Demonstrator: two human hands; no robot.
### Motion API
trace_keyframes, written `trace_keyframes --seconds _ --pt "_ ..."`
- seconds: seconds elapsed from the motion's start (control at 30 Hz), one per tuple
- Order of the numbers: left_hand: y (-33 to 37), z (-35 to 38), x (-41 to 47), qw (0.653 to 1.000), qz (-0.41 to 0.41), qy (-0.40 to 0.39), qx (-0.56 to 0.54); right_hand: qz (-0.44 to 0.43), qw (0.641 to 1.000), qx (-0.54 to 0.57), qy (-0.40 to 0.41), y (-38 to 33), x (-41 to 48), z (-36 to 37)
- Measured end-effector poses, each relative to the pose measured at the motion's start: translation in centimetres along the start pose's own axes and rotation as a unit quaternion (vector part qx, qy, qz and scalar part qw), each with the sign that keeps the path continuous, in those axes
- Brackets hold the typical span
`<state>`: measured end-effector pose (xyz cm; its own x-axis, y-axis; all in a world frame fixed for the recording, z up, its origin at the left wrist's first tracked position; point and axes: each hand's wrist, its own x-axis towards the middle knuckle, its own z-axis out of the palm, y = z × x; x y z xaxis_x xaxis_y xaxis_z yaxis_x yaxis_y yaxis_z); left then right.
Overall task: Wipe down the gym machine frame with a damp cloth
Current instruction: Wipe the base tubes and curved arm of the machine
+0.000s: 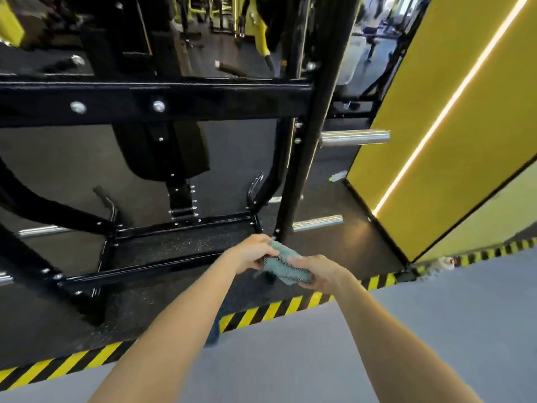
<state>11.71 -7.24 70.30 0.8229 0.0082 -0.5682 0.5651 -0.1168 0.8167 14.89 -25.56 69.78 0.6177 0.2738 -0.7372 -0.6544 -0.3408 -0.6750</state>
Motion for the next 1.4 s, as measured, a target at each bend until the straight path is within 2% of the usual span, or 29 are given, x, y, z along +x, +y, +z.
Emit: trace_keyframes --seconds 0.13,0.23,0.5,0.63,0.8,0.93,1.03,1.13,1.27,1.4 --pt "6.1 5.8 2.1 0.998 0.032 0.043 0.028 -0.015 0.997 -0.021 0.069 -3.1 -1.2 -8.0" --pt "10.1 8.4 4.2 0.995 0.067 0.065 0.034 -0.054 0.993 0.018 0.105 -6.1 -0.7 -11.7" --pt "24.5 14.0 13.5 0.987 0.140 0.011 0.078 -0.164 0.956 0.183 0.158 -16.3 1.7 -22.5" --pt "32.1 18.8 19.2 0.982 0.171 0.006 0.080 -0.188 0.954 0.200 0.123 -20.3 1.2 -31.2" --pt "41.2 24.1 26.5 0.969 0.230 0.034 0.082 -0.203 0.959 0.150 0.129 -26.3 3.1 -41.5" --pt "47.3 27.3 33.8 0.969 0.243 0.040 0.012 -0.216 0.964 0.111 0.114 -31.5 7.7 -49.2" --pt "51.4 29.0 38.4 0.962 0.243 0.063 -0.106 -0.232 0.965 0.085 0.091 -36.3 11.7 -53.9" --pt "54.6 28.8 42.6 0.943 0.234 0.089 -0.218 -0.236 0.969 0.063 0.035 -41.8 15.4 -56.8" --pt "58.2 25.4 45.8 0.900 0.233 0.146 -0.339 -0.251 0.965 0.058 -0.056 -49.7 19.8 -56.5" --pt "60.5 20.3 47.6 0.858 0.244 0.227 -0.391 -0.266 0.951 0.015 -0.159 -56.4 22.9 -52.9"
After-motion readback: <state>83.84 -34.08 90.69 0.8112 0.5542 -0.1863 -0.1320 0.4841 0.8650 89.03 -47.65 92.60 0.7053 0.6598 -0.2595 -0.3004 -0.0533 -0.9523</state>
